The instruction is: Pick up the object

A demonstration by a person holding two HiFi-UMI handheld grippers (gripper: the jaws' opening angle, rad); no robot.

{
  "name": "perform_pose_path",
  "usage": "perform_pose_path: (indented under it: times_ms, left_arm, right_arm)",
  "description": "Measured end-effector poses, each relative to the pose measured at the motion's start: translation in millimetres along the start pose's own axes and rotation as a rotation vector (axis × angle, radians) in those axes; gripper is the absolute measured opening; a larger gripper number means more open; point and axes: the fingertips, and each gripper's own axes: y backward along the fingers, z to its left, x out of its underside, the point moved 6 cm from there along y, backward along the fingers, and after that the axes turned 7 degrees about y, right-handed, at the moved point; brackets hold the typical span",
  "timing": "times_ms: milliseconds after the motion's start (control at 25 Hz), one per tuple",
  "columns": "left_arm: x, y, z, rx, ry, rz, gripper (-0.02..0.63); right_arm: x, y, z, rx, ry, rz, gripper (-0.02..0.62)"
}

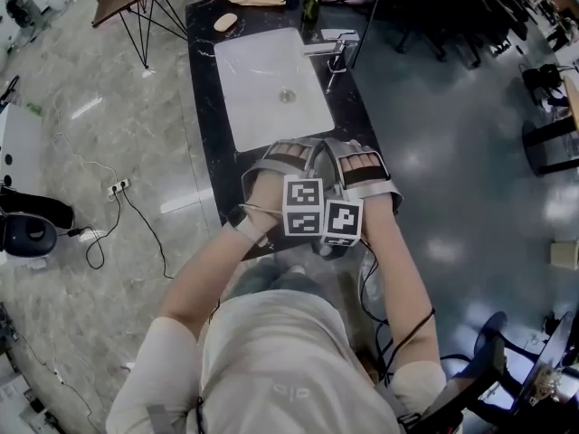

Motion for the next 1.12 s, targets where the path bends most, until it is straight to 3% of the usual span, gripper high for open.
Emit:
perform_pose_path:
  times_ms: [200,440,640,800,960,1120]
  left_arm:
    - [-17.1,54.8,24.8,-0.179,-0.091,0.004,0.586]
    - [-42.0,124.7,38.0,-0.429,-0.199,-0.001,0.586]
    - [-73.2,193.3,39.1,-0.624,-0.222,-0.071,0.586]
    - [-81.3,232.3,34.2,-0.761,-0.344,0.009,0.586]
    - [-90.4,259.4,31.2,-0.881,-0.412,0.013,0.586]
    - [-96.2,275.9,27.5,-0.953,-0.438,0.001,0.586]
  right_arm:
    - [-3.4,44.8,-48.5,0.164,-0.053,0.019,0.502]
    - [-1.6,103.1,-86.7,0.380,0.009,0.117,0.503]
    - [-3.0,160.4,-120.8,0.610,0.054,0.187,0.503]
    - [-7.9,200.1,-138.2,0.773,0.056,0.210,0.503]
    - [-11.9,226.4,-148.1,0.895,0.061,0.240,0.503]
    - [-14.9,244.3,-154.5,0.966,0.080,0.262,0.503]
